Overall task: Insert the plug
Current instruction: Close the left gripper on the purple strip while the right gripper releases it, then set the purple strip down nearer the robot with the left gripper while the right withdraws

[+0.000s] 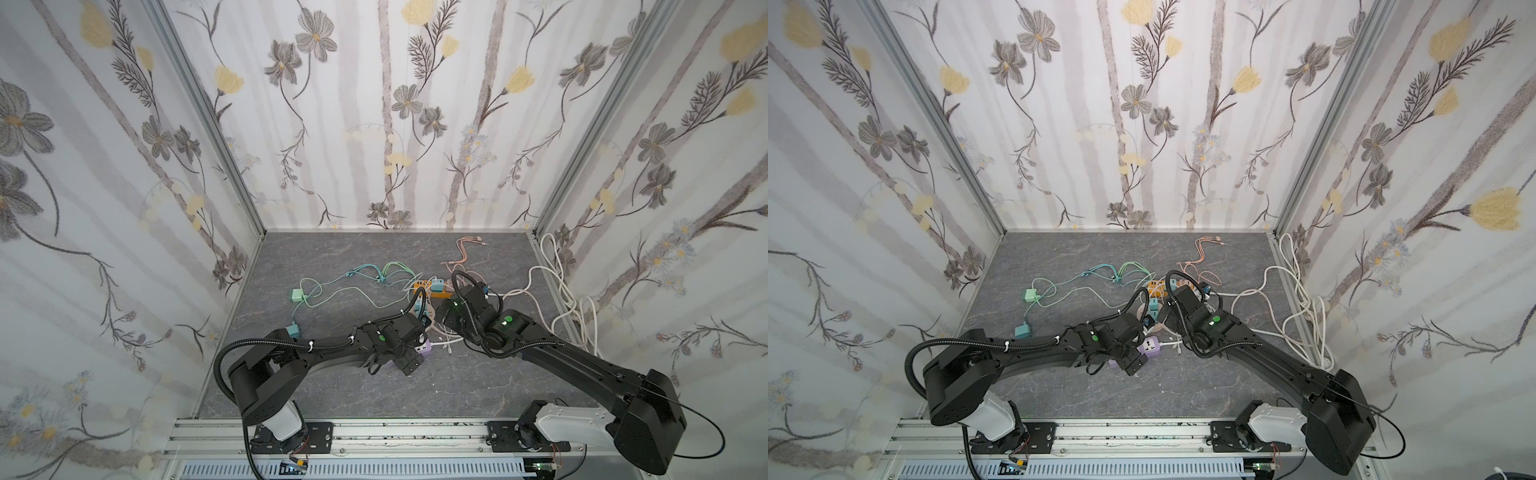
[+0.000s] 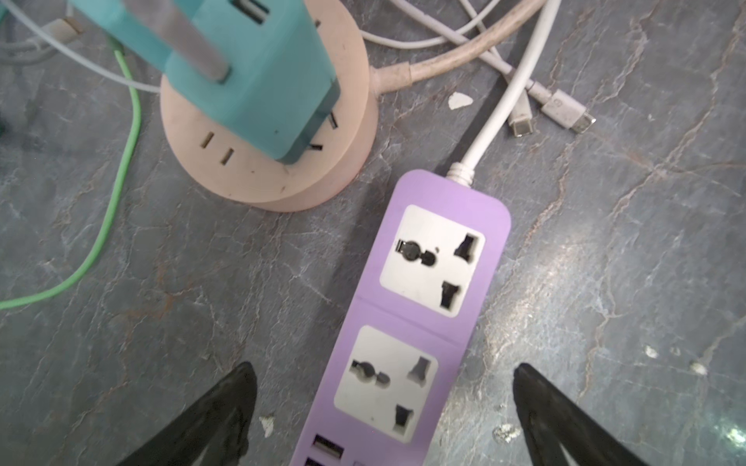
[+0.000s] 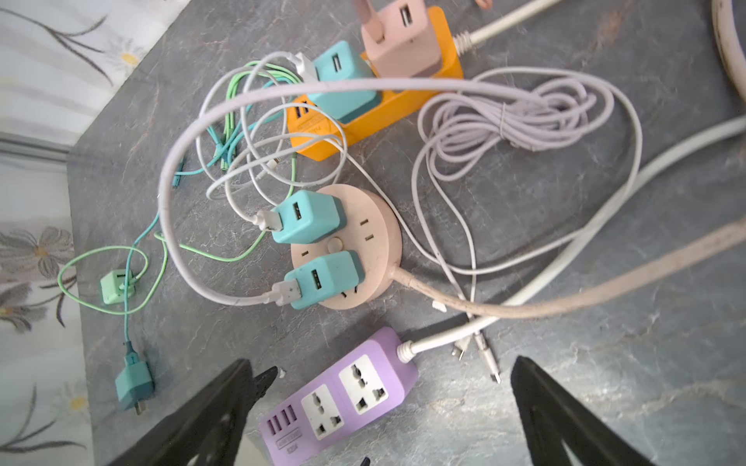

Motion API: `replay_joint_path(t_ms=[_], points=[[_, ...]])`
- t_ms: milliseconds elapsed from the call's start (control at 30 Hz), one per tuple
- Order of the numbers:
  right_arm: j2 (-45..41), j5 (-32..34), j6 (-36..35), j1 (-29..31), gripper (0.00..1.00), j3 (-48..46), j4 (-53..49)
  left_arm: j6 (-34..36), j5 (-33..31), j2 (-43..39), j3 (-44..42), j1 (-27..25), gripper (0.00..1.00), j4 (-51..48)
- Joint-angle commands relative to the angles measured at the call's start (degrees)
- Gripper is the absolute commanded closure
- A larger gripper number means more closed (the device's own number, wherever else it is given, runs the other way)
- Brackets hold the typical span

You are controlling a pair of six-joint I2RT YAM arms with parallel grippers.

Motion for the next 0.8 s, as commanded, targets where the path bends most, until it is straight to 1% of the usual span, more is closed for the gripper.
replay_joint_path(t_ms=[0, 100, 167, 233, 300, 333, 467, 600, 733, 767], points=[[-1.92, -1.66, -12.02, -1.11, 0.01, -1.80, 6.78, 4.92, 2.64, 2.63, 1.46, 0.05, 0.05, -1.12], [-3.74, -1.90, -13.73, -2.65, 0.01, -2.54, 6.99, 7.97, 4.77, 5.14, 2.41, 0.04, 0.14, -1.93], [-4.78, -1.68, -14.73, -3.36, 0.01, -2.67, 6.69, 9.98, 7.21, 5.93, 2.95, -0.09, 0.23, -2.89], [-6.09, -1.18, -16.30, -3.91, 0.01, -2.63, 6.04, 12.58, 8.64, 5.84, 2.53, -0.49, 0.32, -3.70], [-7.66, 0.25, -17.79, -4.23, 0.01, -2.50, 5.29, 16.19, 8.90, 4.36, 1.02, -1.29, 0.37, -4.56], [-8.53, 1.28, -18.31, -4.40, 0.01, -2.66, 4.94, 18.35, 9.06, 3.23, -0.06, -1.72, 0.39, -5.12], [-11.28, 3.91, -19.61, -5.66, 0.01, -3.63, 4.51, 24.51, 9.87, -0.77, -3.52, -1.89, 0.39, -6.82], [-13.08, 4.67, -19.68, -7.03, 0.01, -4.60, 4.51, 29.24, 7.85, -2.43, -4.37, -1.99, 0.40, -9.48], [-14.17, 4.87, -19.70, -7.81, 0.01, -5.17, 4.40, 32.83, 5.53, -2.24, -4.19, -1.99, 0.47, -13.33], [-14.33, 4.95, -19.70, -7.91, 0.01, -5.31, 4.39, 33.15, 4.91, -2.02, -4.16, -1.99, 0.48, -14.26]])
